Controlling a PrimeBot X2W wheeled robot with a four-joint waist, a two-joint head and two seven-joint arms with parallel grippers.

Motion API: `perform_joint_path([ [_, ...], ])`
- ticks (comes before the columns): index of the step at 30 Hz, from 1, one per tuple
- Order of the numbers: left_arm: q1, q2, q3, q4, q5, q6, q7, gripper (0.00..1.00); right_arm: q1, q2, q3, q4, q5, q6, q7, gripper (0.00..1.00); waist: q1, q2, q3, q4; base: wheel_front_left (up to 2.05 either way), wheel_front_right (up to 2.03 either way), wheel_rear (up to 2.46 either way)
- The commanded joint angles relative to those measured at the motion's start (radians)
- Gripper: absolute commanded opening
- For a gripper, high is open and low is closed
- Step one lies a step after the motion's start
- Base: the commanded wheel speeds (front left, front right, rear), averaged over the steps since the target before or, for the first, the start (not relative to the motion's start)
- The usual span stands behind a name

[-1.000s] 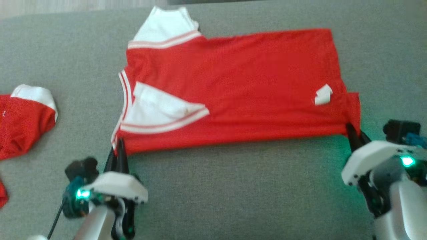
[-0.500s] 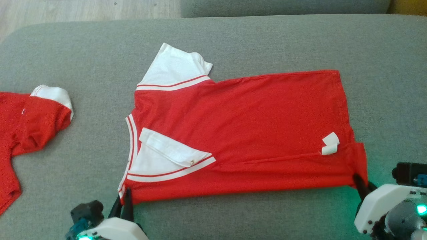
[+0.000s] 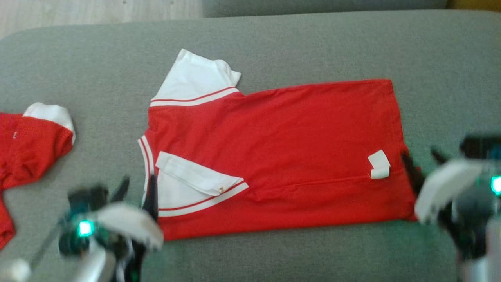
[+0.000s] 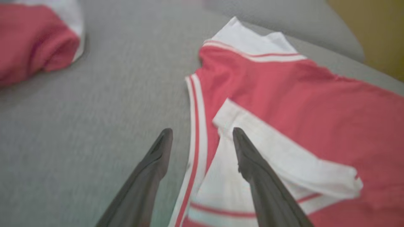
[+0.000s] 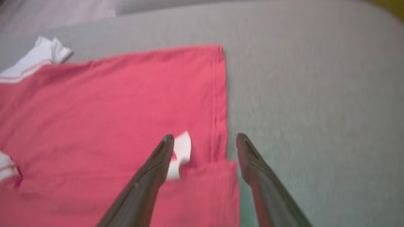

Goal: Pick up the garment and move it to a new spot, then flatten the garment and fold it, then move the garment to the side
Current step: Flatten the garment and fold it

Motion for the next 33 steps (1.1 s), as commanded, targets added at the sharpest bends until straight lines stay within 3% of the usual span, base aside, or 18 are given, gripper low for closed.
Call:
perform_joint_path([
  [1, -0.078, 0.029, 0.039, -0.04, 0.0, -0.008, 0.014, 1.0, -0.075, -0.025, 0.032, -0.042, 0.006, 0.007, 0.009, 1.0, -0.0001, -0.0001, 0.015, -0.014, 0.0, 0.0, 0.0],
  [11, -0.507, 0.159, 0.084, 0.072, -0.155, -0.153, 0.374, 1.0, -0.545, -0.116, 0.267, 0.185, 0.165, 0.007, 0.032, 1.0, -0.0001, -0.0001, 0.159, -0.123, 0.0, 0.0, 0.0],
  [18, -0.666, 0.234, 0.094, 0.118, -0.192, -0.211, 0.494, 1.0, -0.741, -0.11, 0.383, 0.313, 0.221, 0.007, -0.058, 1.0, -0.0001, -0.0001, 0.27, -0.211, 0.0, 0.0, 0.0],
  [24, -0.712, 0.287, 0.081, 0.14, -0.152, -0.206, 0.526, 1.0, -0.789, -0.116, 0.432, 0.37, 0.256, 0.007, -0.141, 1.0, -0.0001, -0.0001, 0.321, -0.259, 0.0, 0.0, 0.0],
  [33, -0.745, 0.355, 0.082, 0.175, -0.034, -0.121, 0.476, 1.0, -0.797, -0.125, 0.453, 0.404, 0.283, 0.007, -0.209, 1.0, -0.0001, -0.0001, 0.362, -0.295, 0.0, 0.0, 0.0],
])
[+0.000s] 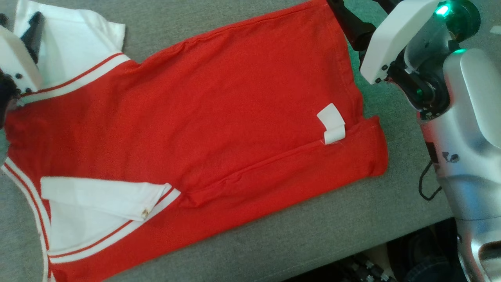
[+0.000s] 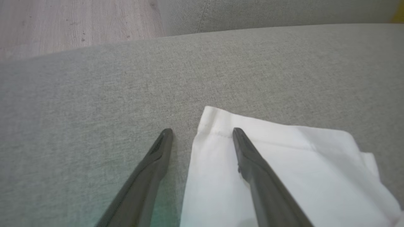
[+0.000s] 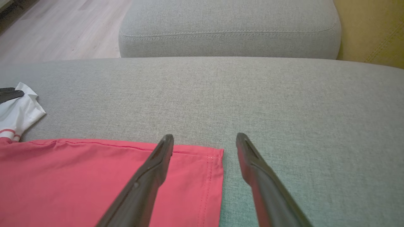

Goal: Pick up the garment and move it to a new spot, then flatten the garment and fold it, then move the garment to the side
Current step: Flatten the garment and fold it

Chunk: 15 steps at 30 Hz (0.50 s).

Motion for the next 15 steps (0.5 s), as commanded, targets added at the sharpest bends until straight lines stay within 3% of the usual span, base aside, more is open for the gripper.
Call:
perform_joint_path([
  [1, -0.035, 0.056, 0.04, -0.019, 0.005, 0.013, 0.005, 1.0, -0.025, -0.005, 0.005, -0.027, 0.007, 0.007, -0.013, 1.0, -0.0002, 0.0, 0.011, -0.01, 0.0, 0.0, 0.0],
  [8, -0.03, 0.07, 0.029, -0.003, 0.005, 0.029, 0.051, 1.0, -0.028, -0.008, 0.013, -0.019, 0.017, 0.007, -0.024, 1.0, -0.0002, 0.0, 0.026, -0.022, 0.0, 0.0, 0.0],
  [9, -0.027, 0.07, 0.027, 0.0, -0.001, 0.032, 0.07, 0.55, -0.028, -0.008, 0.013, -0.019, 0.019, 0.007, -0.024, 1.0, -0.0002, 0.0, 0.028, -0.023, 0.0, 0.0, 0.0],
  [10, -0.022, 0.07, 0.023, 0.003, -0.009, 0.037, 0.096, 0.23, -0.028, -0.01, 0.013, -0.018, 0.021, 0.007, -0.023, 1.0, -0.0002, 0.0, 0.029, -0.022, 0.0, 0.0, 0.0],
  [11, -0.018, 0.072, 0.018, 0.0, -0.014, 0.039, 0.12, 0.0, -0.028, -0.012, 0.012, -0.017, 0.022, 0.007, -0.019, 1.0, -0.0002, 0.0, 0.029, -0.021, 0.0, 0.0, 0.0],
  [15, -0.013, 0.079, 0.017, -0.034, -0.024, 0.048, 0.152, 0.0, -0.029, -0.029, 0.002, -0.014, 0.027, 0.007, 0.014, 1.0, -0.0002, 0.0, 0.025, -0.009, 0.0, 0.0, 0.0],
])
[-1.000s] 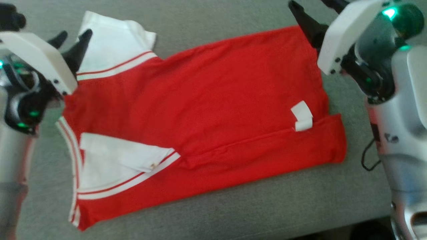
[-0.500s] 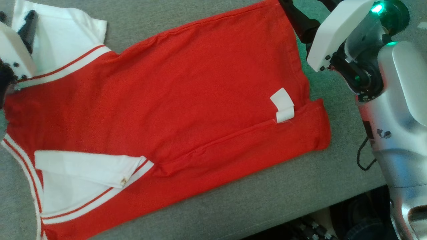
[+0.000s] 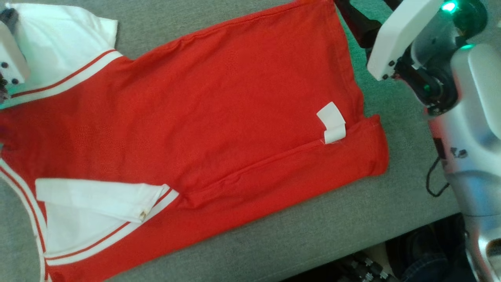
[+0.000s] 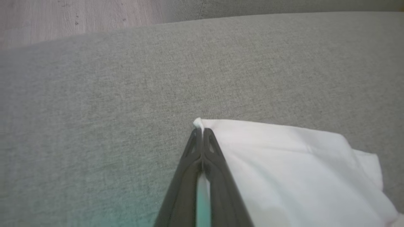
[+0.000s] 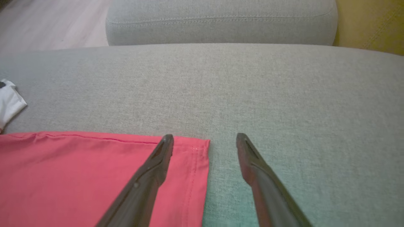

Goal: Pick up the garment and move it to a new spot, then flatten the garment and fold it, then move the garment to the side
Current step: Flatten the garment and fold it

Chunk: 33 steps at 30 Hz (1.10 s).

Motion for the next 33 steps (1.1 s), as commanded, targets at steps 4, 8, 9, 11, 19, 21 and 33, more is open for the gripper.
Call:
perform_joint_path([
  [4, 0.022, 0.034, 0.019, -0.039, -0.008, 0.002, 0.0, 0.0, -0.026, -0.017, -0.005, -0.021, 0.022, 0.007, 0.063, 1.0, 0.0, 0.0, -0.007, 0.018, 0.0, 0.0, 0.0],
  [8, 0.014, 0.019, 0.015, -0.053, -0.01, -0.013, -0.031, 0.0, -0.054, -0.025, 0.004, 0.011, 0.02, 0.007, 0.116, 1.0, 0.0, 0.0, -0.003, 0.034, 0.0, 0.0, 0.0],
  [9, 0.01, 0.014, 0.014, -0.055, -0.009, -0.017, -0.042, 0.0, -0.063, -0.024, 0.004, 0.021, 0.019, 0.007, 0.118, 1.0, 0.0, 0.0, -0.002, 0.038, 0.0, 0.0, 0.0],
  [11, 0.003, 0.006, 0.01, -0.051, -0.008, -0.024, -0.055, 0.0, -0.082, -0.024, 0.014, 0.052, 0.007, 0.007, 0.124, 1.0, 0.0, 0.0, 0.0, 0.044, 0.0, 0.0, 0.0],
  [19, -0.017, -0.049, -0.005, -0.021, -0.023, -0.045, -0.102, 0.0, -0.127, -0.029, 0.076, 0.19, 0.021, 0.007, 0.223, 0.45, 0.0, 0.0, -0.008, 0.076, 0.0, 0.0, 0.0],
  [21, -0.018, -0.061, -0.005, -0.014, -0.029, -0.05, -0.117, 0.0, -0.132, -0.04, 0.095, 0.196, 0.031, 0.007, 0.237, 0.16, 0.0, 0.0, -0.014, 0.085, 0.0, 0.0, 0.0],
  [33, 0.042, -0.171, 0.033, -0.018, -0.076, -0.126, -0.387, 0.0, -0.117, -0.087, 0.114, 0.239, 0.03, 0.007, 0.062, 0.0, 0.0, 0.0, -0.103, 0.164, 0.0, 0.0, 0.0],
])
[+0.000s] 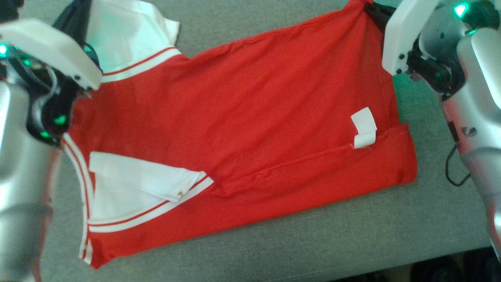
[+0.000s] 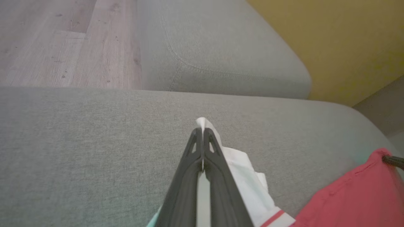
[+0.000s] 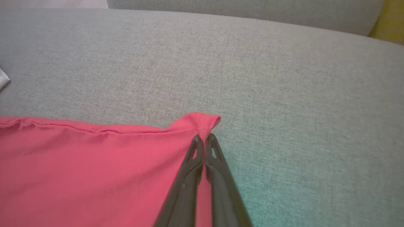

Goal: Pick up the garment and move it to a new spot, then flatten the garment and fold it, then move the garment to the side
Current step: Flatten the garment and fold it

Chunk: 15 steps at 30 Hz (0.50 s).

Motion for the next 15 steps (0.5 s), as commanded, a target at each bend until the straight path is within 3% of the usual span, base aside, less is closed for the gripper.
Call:
perform_joint_path([
  [1, 0.034, 0.014, 0.065, -0.048, -0.029, -0.016, -0.06, 0.0, 0.024, -0.02, 0.004, -0.024, 0.007, 0.007, -0.029, 0.0, -0.0001, 0.0, -0.048, 0.035, 0.0, 0.0, 0.0],
  [7, 0.216, -0.06, 0.081, -0.172, -0.14, -0.074, -0.175, 0.0, 0.116, -0.067, 0.005, -0.034, 0.03, 0.007, -0.098, 0.0, -0.0001, 0.0, -0.142, 0.106, 0.0, 0.0, 0.0],
  [15, 0.493, -0.109, 0.069, -0.362, -0.213, -0.089, -0.282, 0.0, 0.284, -0.155, -0.005, -0.089, 0.018, 0.007, -0.156, 0.0, -0.0001, 0.0, -0.255, 0.186, 0.0, 0.0, 0.0],
])
